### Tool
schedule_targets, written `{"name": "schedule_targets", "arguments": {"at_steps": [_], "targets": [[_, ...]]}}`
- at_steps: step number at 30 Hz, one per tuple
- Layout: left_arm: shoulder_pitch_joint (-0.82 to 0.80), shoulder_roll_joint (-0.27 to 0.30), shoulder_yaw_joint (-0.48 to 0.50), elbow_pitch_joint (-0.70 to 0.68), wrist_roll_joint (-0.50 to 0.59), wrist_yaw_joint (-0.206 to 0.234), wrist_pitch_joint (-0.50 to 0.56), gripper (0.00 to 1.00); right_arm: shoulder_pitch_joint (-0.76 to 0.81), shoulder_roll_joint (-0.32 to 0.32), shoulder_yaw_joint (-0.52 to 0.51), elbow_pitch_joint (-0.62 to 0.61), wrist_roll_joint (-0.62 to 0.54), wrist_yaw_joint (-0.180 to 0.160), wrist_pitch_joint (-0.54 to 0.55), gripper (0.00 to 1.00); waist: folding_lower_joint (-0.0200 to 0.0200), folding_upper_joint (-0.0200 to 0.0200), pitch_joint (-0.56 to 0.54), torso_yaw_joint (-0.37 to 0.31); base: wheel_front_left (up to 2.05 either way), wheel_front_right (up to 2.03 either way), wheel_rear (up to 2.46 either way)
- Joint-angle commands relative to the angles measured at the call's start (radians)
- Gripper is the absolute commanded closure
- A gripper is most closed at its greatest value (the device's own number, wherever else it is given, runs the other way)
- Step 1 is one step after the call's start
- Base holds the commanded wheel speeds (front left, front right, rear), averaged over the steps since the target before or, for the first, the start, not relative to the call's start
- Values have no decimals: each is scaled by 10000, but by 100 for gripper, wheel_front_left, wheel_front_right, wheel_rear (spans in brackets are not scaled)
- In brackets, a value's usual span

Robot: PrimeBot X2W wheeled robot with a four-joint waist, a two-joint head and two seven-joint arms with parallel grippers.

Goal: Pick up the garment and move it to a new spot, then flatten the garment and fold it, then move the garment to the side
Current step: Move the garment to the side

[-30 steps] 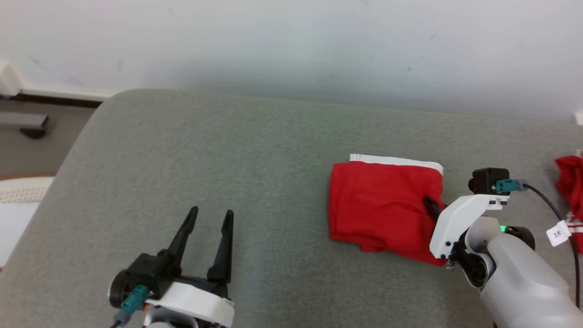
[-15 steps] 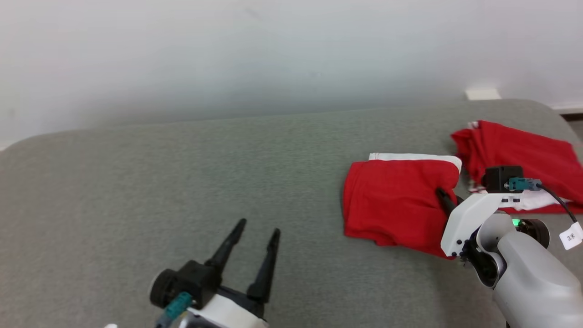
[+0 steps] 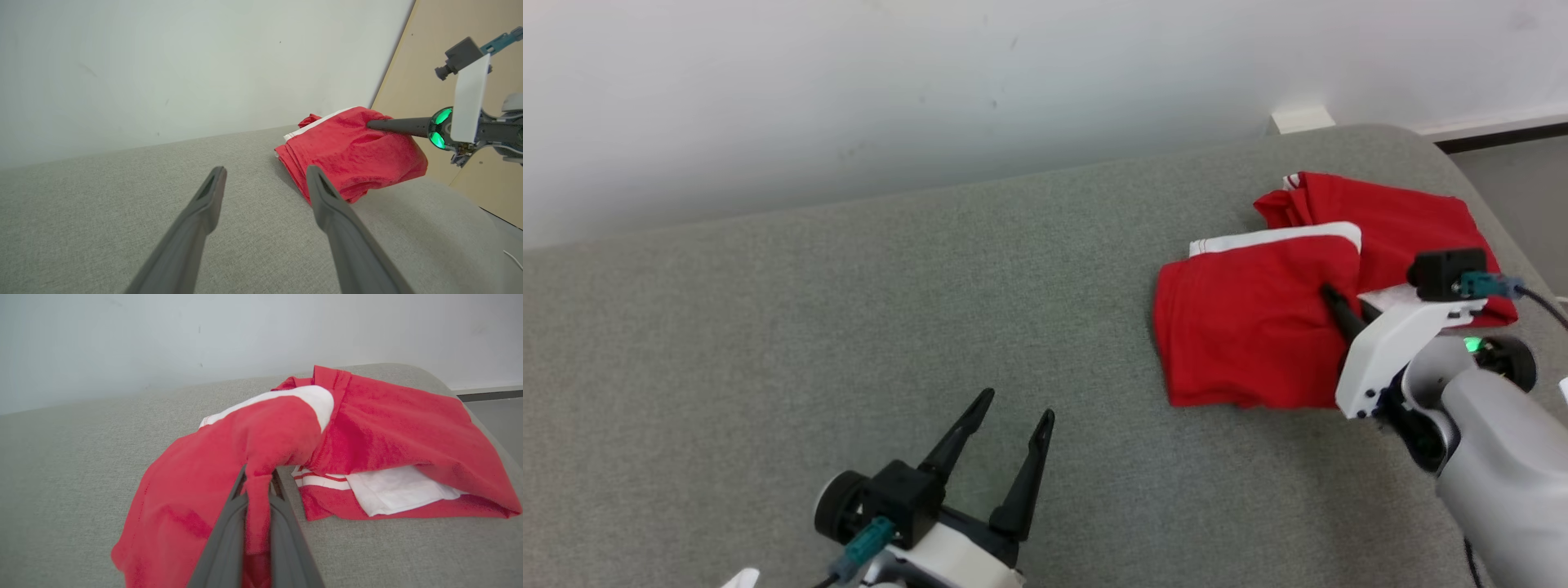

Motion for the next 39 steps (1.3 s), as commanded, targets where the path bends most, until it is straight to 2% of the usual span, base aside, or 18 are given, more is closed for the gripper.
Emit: {"name": "schedule_targets", "arguments": {"at_steps": [1, 9, 14, 17, 21, 23, 24, 25, 32, 39], "targets": [[-177, 53, 23, 0, -9, -13, -13, 0, -236, -165, 53, 4, -124, 1, -17, 100, 0, -1, 269, 104, 0, 0, 0], [-625, 72, 326, 148, 307, -63, -13, 0, -1699, -1464, 784, -605, -447, -1, 395, 100, 0, -1, 1732, 603, 0, 0, 0], [-942, 95, 330, 247, 418, -123, -13, 0, -2360, -2737, 1278, -1004, -388, -2, 848, 100, 0, -1, 2335, 919, 0, 0, 0], [-1009, 165, 504, 289, 456, -141, -13, 0, -2671, -3476, 1665, -795, -776, -10, 1056, 100, 0, -1, 2558, 963, 0, 0, 0], [-1140, 198, 590, 296, 534, -153, -13, 0, -3021, -3769, 2009, -117, -1308, -11, 1094, 100, 0, -1, 2791, 1000, 0, 0, 0], [-1213, 212, 587, 319, 537, -160, -13, 0, -3110, -3674, 2041, 340, -1480, -11, 928, 56, 0, -1, 2869, 1045, 0, 0, 0], [-1265, 211, 586, 327, 540, -158, -13, 0, -3115, -3590, 2044, 581, -1519, -11, 821, 11, 0, -1, 2909, 1081, 0, 0, 0], [-1309, 209, 584, 333, 532, -161, -13, 0, -3149, -3480, 1949, 878, -1521, -11, 686, 0, 0, -1, 2934, 1107, 0, 0, 0], [-1416, 230, 686, 415, 432, -150, -13, 0, -3469, -2796, 1525, 2746, -2076, -11, -485, 0, 0, -1, 2708, 1214, 0, 0, 0], [-855, 264, 1371, 322, 384, -92, -13, 0, -3449, -2532, 1098, 3135, -2706, -11, -1744, 0, 0, -1, 1419, 1205, 0, 0, 0]]}}
